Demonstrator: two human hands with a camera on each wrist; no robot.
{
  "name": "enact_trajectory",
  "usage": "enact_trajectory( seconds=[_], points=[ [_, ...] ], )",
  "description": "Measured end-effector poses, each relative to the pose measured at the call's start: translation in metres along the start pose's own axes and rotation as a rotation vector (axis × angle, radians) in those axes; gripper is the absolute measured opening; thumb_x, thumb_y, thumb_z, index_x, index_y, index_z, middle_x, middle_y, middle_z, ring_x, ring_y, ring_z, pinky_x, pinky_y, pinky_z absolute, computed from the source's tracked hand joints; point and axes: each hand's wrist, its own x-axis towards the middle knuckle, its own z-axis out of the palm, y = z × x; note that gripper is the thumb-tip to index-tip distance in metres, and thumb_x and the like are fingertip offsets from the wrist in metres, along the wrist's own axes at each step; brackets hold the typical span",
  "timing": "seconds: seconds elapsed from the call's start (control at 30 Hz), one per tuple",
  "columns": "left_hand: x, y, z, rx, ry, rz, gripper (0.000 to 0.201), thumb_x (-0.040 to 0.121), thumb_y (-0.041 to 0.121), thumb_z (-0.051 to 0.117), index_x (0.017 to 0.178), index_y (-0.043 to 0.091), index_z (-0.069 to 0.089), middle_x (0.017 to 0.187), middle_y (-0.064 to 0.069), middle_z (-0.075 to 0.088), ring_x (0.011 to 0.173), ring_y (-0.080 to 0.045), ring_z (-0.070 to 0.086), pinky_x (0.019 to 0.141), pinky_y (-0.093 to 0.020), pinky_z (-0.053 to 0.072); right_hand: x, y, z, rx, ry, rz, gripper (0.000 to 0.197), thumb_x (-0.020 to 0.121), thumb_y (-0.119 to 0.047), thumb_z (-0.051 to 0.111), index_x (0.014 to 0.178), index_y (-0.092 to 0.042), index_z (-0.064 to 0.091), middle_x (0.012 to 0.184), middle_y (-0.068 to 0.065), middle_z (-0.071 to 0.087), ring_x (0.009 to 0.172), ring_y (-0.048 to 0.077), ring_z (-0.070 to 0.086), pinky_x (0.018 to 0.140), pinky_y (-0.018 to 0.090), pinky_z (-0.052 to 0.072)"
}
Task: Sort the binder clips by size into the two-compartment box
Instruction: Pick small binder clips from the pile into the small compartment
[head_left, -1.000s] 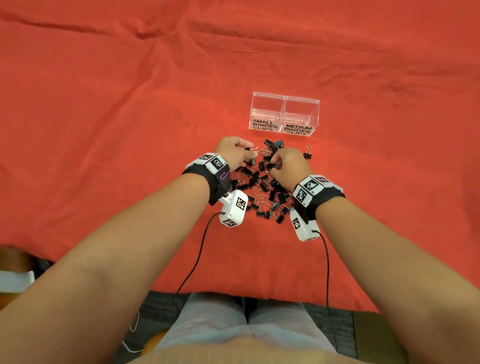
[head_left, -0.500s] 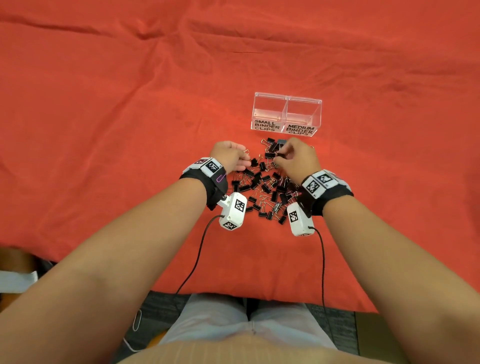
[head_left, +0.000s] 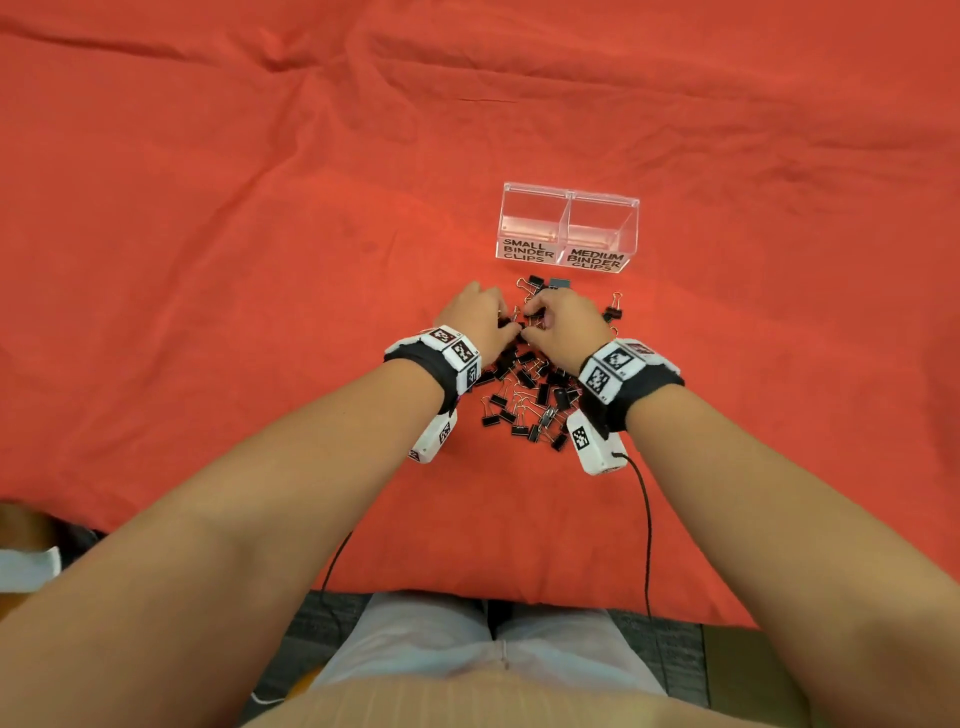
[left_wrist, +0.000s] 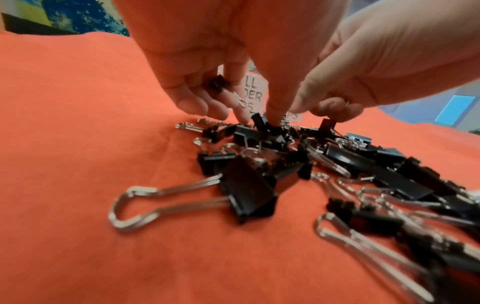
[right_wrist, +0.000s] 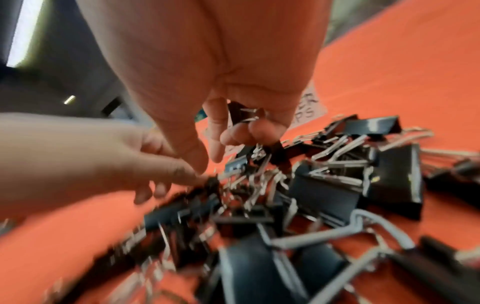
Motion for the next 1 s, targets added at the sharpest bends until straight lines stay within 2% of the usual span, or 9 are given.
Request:
enact_trajectory(
  seconds=[0.1,0.17,0.23,0.33,0.4,0.53,0.7,0.9,1.0],
  points=[
    [0.003,-0.001,0.0,0.005,0.003,0.022,0.023,0.089,0.032,0.061,0.101,0.012,0.059,0.118,-0.012,0.053,0.115,-0.031,0.051,0.096,-0.041,0.044,0.002,0.0,0.009,-0.209,-0.035,-0.065,0.029,0.084,-0.024,0.063,0.111,-0.015,0.061,0.11,0.007,0.056,0.092,0.022,0.057,0.078,0.033,0.047],
    [0.003,-0.002,-0.001,-0.015,-0.021,0.028,0.023,0.09,0.028,0.06,0.104,0.01,0.059,0.126,-0.016,0.052,0.124,-0.031,0.046,0.1,-0.04,0.04,0.002,0.0,0.01,-0.241,-0.047,-0.071,0.026,0.084,-0.026,0.063,0.106,-0.014,0.06,0.11,0.008,0.054,0.096,0.026,0.056,0.081,0.037,0.048],
    [0.002,-0.001,-0.001,-0.067,-0.005,0.039,0.02,0.09,0.026,0.061,0.101,0.01,0.059,0.121,-0.014,0.054,0.118,-0.03,0.049,0.095,-0.038,0.04,0.003,0.001,0.006,-0.188,-0.042,-0.063,0.022,0.082,-0.027,0.066,0.099,-0.013,0.06,0.103,0.006,0.053,0.089,0.022,0.054,0.076,0.034,0.046],
    [0.002,-0.005,-0.002,-0.245,0.043,-0.022,0.012,0.088,0.023,0.063,0.091,0.012,0.059,0.097,-0.007,0.059,0.085,-0.021,0.053,0.073,-0.031,0.045,0.005,0.002,-0.011,0.004,0.0,0.032,0.017,0.081,-0.025,0.069,0.089,-0.014,0.058,0.088,0.001,0.053,0.073,0.017,0.053,0.063,0.027,0.045],
    [0.001,-0.008,-0.004,-0.352,0.054,-0.068,0.01,0.089,0.023,0.062,0.087,0.014,0.058,0.082,0.0,0.057,0.074,-0.016,0.05,0.061,-0.025,0.043,0.01,-0.001,-0.027,0.119,0.016,0.082,0.014,0.084,-0.023,0.066,0.088,-0.013,0.057,0.081,0.0,0.056,0.064,0.014,0.052,0.055,0.021,0.044],
    [0.002,-0.014,-0.01,-0.412,0.072,-0.105,0.013,0.093,0.028,0.054,0.086,0.017,0.054,0.09,-0.002,0.06,0.073,-0.016,0.052,0.065,-0.03,0.044,0.033,-0.016,-0.06,0.296,0.052,0.106,0.012,0.085,-0.021,0.064,0.09,-0.011,0.059,0.083,0.0,0.063,0.057,0.006,0.051,0.043,0.012,0.039],
    [0.01,-0.013,-0.024,-0.545,0.072,-0.134,0.008,0.091,0.023,0.057,0.086,0.017,0.055,0.077,-0.001,0.063,0.059,-0.014,0.051,0.051,-0.025,0.036,0.072,-0.038,-0.066,0.029,0.09,0.064,0.005,0.086,-0.012,0.062,0.09,-0.013,0.06,0.087,0.002,0.065,0.067,0.012,0.054,0.048,0.015,0.035],
    [0.027,0.001,-0.045,-0.466,0.12,-0.069,0.007,0.087,0.019,0.061,0.087,0.017,0.054,0.087,-0.005,0.064,0.074,-0.021,0.06,0.064,-0.034,0.05,0.08,-0.038,-0.056,-0.118,0.085,-0.022,0.034,0.084,-0.001,0.058,0.115,-0.017,0.061,0.125,0.008,0.057,0.1,0.021,0.06,0.074,0.022,0.042],
    [0.04,0.013,-0.057,-0.356,0.17,-0.027,0.01,0.088,0.018,0.061,0.085,0.017,0.052,0.076,0.005,0.055,0.061,-0.01,0.048,0.052,-0.022,0.041,0.07,-0.034,-0.064,-0.051,0.167,-0.031,0.037,0.084,0.001,0.054,0.114,-0.019,0.062,0.121,0.006,0.06,0.1,0.019,0.061,0.076,0.023,0.046]
  ],
)
